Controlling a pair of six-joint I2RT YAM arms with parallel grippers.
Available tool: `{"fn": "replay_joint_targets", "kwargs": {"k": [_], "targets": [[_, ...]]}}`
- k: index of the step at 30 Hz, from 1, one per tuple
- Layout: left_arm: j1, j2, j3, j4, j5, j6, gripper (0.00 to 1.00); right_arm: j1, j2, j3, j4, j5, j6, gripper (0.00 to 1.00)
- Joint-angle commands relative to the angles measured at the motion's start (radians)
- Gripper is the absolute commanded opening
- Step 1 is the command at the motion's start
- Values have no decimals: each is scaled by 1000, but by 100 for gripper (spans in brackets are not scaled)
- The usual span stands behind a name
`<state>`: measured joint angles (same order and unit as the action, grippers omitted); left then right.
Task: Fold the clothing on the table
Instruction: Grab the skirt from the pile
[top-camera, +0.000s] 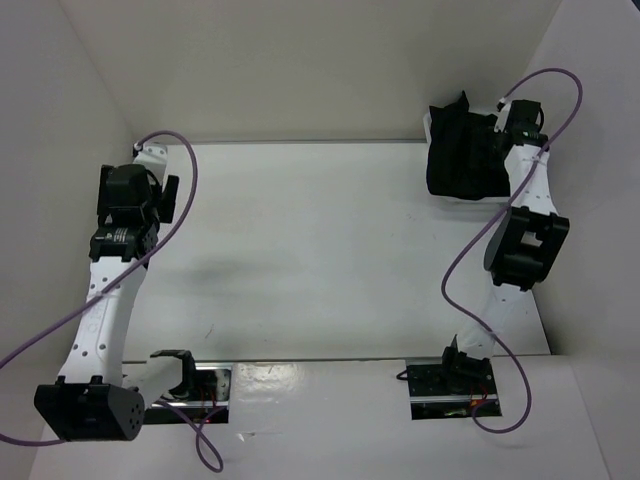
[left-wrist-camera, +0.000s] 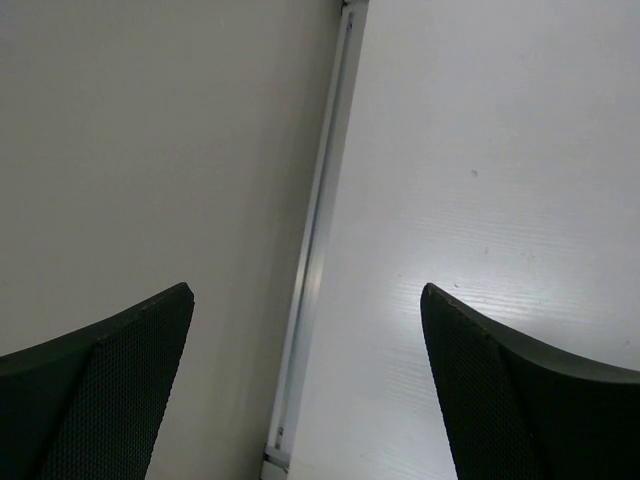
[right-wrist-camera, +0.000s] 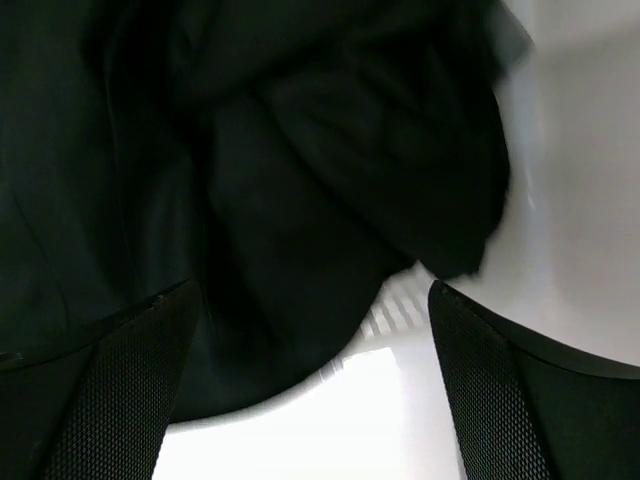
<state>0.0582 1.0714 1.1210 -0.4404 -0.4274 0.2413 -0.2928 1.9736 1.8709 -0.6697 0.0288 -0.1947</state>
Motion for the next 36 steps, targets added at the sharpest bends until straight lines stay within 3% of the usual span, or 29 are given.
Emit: {"fn": "replay_joint_targets", "kwargs": {"k": [1,5,7,11,13,16,18,21,22,24,25,26,36], "targets": [[-38,-28,46,103,-27,160,100,12,79,115,27,-50,26,98],[-63,-10,132,169,-71,231,100,52,145,195,48,-84,47,98],[-63,8,190,169,-143,178,100,86,184,229,48,-93,47,98],[-89,152,457,-53,-204,121,100,129,266,348,27,-107,47,98],[-100,176,519,-37,-293,141,100,142,313,381,16,-121,47,98],[-110,197,568,-50,-313,151,100,162,369,479,-17,-132,57,95],[-121,197,577,-78,-327,104,100,162,428,531,-65,-141,66,88],[-121,176,548,-113,-347,72,100,162,530,686,-167,-141,66,59],[-121,153,531,-124,-347,58,100,162,562,815,-207,-141,66,40],[-121,119,467,-124,-335,36,100,152,686,1010,-349,-132,66,21],[-121,86,441,-113,-335,36,100,152,674,1002,-337,-88,66,7],[-121,69,416,-103,-326,36,100,143,654,984,-320,-78,57,2],[-121,38,364,-279,-262,-128,100,132,430,1010,-324,-102,57,0]]}}
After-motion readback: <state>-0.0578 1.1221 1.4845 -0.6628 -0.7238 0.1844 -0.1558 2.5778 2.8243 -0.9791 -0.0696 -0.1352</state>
